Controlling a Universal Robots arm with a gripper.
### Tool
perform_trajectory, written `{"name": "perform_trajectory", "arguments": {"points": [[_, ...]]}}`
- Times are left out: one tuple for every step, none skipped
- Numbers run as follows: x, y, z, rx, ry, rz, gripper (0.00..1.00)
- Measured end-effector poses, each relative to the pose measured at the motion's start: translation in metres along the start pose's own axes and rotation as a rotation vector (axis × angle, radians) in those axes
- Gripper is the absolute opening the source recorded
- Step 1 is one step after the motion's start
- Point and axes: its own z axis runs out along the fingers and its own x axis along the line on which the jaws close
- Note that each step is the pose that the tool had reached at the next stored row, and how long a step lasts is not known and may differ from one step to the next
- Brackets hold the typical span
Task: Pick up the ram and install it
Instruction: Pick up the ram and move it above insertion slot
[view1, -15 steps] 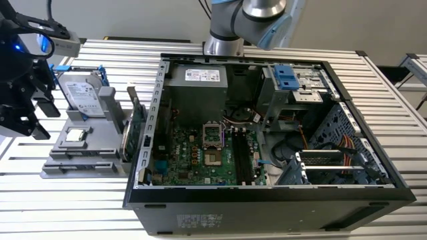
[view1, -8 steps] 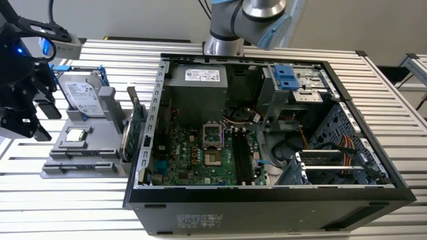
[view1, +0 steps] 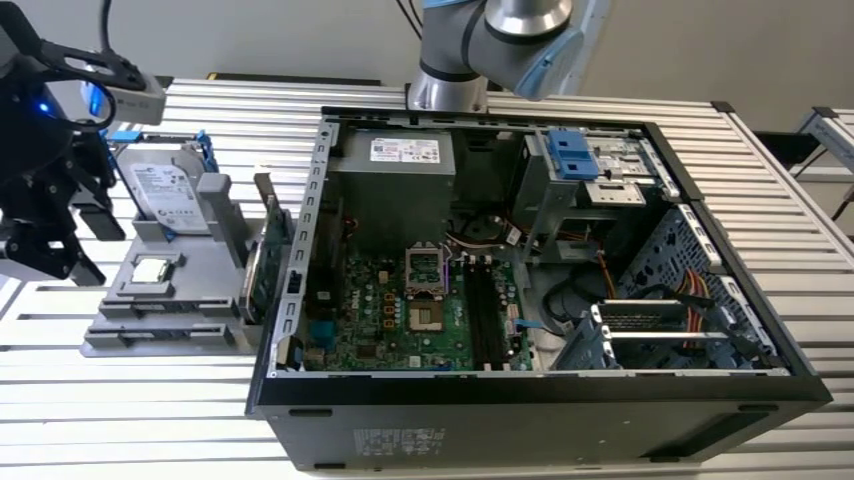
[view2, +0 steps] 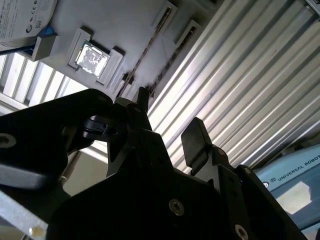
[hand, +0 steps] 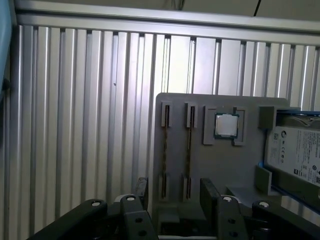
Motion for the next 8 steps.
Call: {"name": "perform_trajectory", "arguments": {"points": [[0.0,0.0,0.0006,0.0,0.0,0.0,1.0],[0.0,0.0,0.0011,0.0,0.0,0.0,1.0],[0.0,0.0,0.0016,0.0,0.0001,0.0,1.0],[0.0001,0.0,0.0022,0.0,0.0,0.0,1.0],[0.0001,0.0,0.0028,0.0001,0.0,0.0,1.0],[0.0001,0.0,0.0034,0.0,0.0,0.0,1.0],[0.0001,0.0,0.0041,0.0,0.0001,0.0,1.0],[0.0001,0.0,0.0046,0.0,0.0001,0.0,1.0]]}}
